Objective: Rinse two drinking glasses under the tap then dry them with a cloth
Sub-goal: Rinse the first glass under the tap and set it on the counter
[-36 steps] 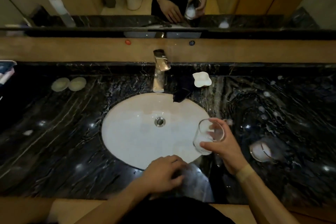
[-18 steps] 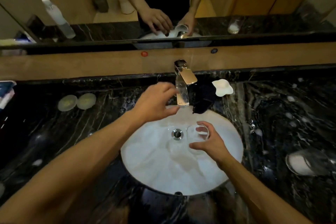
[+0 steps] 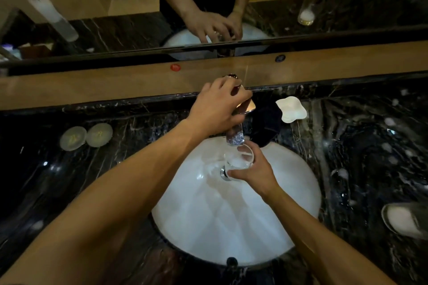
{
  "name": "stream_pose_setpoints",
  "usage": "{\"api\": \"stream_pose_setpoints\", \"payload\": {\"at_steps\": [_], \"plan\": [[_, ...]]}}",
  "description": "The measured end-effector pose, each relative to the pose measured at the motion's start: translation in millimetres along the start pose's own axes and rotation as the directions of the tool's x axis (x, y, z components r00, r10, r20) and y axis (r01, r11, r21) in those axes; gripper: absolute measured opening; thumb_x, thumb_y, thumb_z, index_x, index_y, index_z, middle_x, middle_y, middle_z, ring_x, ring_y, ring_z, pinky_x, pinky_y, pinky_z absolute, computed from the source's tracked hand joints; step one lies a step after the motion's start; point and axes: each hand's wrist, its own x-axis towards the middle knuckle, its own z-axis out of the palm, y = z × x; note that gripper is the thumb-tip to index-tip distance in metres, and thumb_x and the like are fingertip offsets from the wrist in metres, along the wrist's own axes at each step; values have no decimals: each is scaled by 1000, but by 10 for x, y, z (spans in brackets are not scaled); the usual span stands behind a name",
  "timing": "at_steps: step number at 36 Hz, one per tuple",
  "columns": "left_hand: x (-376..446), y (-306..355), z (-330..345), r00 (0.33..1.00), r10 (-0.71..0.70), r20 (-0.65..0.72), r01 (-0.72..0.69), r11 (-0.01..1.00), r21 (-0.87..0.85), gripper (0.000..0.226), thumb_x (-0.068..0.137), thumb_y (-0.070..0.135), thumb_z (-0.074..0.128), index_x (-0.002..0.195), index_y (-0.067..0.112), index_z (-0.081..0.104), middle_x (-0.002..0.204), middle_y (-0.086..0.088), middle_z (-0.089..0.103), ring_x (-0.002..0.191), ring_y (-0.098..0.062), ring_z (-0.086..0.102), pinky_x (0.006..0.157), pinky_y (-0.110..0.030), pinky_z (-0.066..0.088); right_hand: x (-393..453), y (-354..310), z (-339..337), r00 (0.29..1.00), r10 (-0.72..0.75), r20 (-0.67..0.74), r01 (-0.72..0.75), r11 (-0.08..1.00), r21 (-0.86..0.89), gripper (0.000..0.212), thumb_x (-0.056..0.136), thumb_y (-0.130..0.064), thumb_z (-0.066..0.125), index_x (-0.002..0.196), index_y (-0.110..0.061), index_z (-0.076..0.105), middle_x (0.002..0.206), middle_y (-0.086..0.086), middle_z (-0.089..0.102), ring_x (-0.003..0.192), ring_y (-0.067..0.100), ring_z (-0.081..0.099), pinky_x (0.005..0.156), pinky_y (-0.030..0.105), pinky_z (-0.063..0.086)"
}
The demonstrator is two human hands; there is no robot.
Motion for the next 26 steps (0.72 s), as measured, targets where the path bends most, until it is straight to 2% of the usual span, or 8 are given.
{"api": "stream_pose_setpoints", "payload": {"at_steps": [7, 9, 11, 16, 19, 22, 24, 26], "plan": [[9, -8, -21, 997, 22, -71, -23, 1000, -14, 49, 90, 48, 59, 134, 26, 52, 134, -14, 53, 120, -32, 54, 78, -44, 51, 43, 13, 10, 1000, 17, 18, -17, 1000, -8, 85, 66, -16, 90, 135, -36, 45, 125, -21, 57, 121, 9, 54, 81, 13, 43], [21, 6, -60, 996, -16, -91, 12, 999, -51, 47, 93, 48, 55, 135, 28, 51, 135, -11, 52, 118, -28, 54, 65, -37, 45, 49, -11, 8, 1000, 10, 25, -10, 1000, -18, 85, 67, -16, 89, 136, -36, 44, 127, -19, 56, 120, 9, 54, 74, 6, 42], [31, 17, -85, 995, -45, -88, 39, 996, -74, 46, 94, 49, 53, 135, 29, 50, 136, -8, 50, 117, -27, 54, 63, -34, 39, 60, -23, 4, 1000, 7, 29, -6, 1000, -21, 84, 68, -15, 89, 136, -35, 44, 129, -16, 56, 119, 9, 53, 70, 5, 42], [43, 24, -88, 996, -59, -70, 52, 994, -99, 46, 93, 47, 52, 135, 30, 49, 137, -8, 49, 112, -28, 57, 62, -33, 39, 99, -5, 15, 1000, -9, 16, 9, 999, -34, 86, 64, -17, 90, 131, -42, 44, 128, -14, 57, 118, 11, 55, 84, 22, 48], [39, 18, -74, 995, -72, -72, 64, 992, -109, 46, 93, 48, 51, 136, 31, 49, 139, -6, 48, 114, -27, 57, 62, -34, 40, 103, 18, 22, 1000, -13, 12, 14, 999, -40, 86, 63, -17, 91, 130, -44, 44, 127, -13, 58, 116, 12, 55, 87, 25, 49], [2, -7, -37, 994, -66, -85, 52, 986, -157, 52, 93, 48, 53, 142, 32, 44, 144, -6, 46, 122, -25, 53, 68, -37, 51, 106, 40, 27, 1000, -10, 9, 11, 999, -51, 86, 63, -18, 91, 130, -44, 44, 124, -16, 57, 115, 10, 55, 91, 27, 49], [-95, -30, 6, 990, -84, -112, 57, 972, -228, 60, 93, 47, 55, 148, 33, 38, 149, -6, 41, 129, -23, 48, 84, -39, 52, 103, 57, 27, 1000, -10, 12, 11, 999, -50, 85, 63, -18, 91, 128, -46, 44, 123, -17, 57, 115, 9, 55, 94, 29, 50], [-290, -62, 80, 968, -185, -170, 119, 933, -338, 64, 92, 45, 55, 151, 31, 35, 153, -4, 38, 135, -21, 43, 100, -40, 47, 102, 73, 21, 1000, -9, 14, 10, 999, -49, 85, 63, -18, 91, 127, -47, 43, 124, -17, 57, 115, 10, 55, 95, 30, 50]]}}
